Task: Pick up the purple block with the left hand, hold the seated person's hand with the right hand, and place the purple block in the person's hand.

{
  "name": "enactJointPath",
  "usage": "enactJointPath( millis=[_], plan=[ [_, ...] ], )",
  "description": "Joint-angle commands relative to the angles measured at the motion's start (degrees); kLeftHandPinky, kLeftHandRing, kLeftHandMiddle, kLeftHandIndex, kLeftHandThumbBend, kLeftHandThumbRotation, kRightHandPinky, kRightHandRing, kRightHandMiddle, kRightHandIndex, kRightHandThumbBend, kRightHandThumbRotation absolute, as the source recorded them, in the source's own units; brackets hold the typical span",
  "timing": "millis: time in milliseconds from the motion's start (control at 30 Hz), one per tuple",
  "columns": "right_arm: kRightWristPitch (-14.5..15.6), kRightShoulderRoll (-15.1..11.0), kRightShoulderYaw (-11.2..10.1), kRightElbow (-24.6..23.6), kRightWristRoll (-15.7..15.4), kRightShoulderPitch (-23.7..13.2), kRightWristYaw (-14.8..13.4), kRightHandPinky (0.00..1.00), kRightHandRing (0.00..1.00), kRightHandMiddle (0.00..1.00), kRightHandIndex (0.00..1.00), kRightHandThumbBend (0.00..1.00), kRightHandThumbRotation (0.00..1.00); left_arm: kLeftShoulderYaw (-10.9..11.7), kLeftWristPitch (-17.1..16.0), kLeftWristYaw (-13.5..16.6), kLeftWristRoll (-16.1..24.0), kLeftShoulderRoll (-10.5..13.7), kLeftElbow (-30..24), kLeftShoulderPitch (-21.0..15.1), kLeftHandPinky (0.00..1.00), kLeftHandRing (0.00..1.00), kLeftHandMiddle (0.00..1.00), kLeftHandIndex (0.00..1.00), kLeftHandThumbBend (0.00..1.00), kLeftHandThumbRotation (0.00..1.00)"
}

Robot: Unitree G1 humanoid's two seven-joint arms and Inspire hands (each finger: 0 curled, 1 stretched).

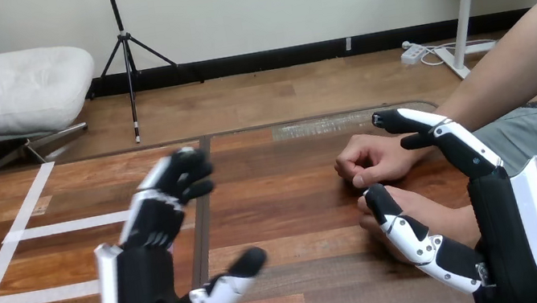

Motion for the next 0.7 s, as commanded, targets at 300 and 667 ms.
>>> enactJointPath(
  millis=[300,667],
  plan=[
    [-0.04,0.08,-0.54,-0.68,0.42,-3.02,-0.27,0.65,0.72,0.74,0.72,0.43,0.35,9.45,14.53,1.97,19.48,18.37,-12.52,-6.0,0.86,0.9,0.92,0.89,0.83,0.42],
    [0.03,0.15,-0.6,-0.4,0.21,-2.87,-0.39,0.65,0.72,0.74,0.72,0.43,0.36,10.22,23.77,7.03,31.74,25.78,-17.57,-7.67,0.89,0.93,0.96,0.93,0.8,0.5]
  ],
)
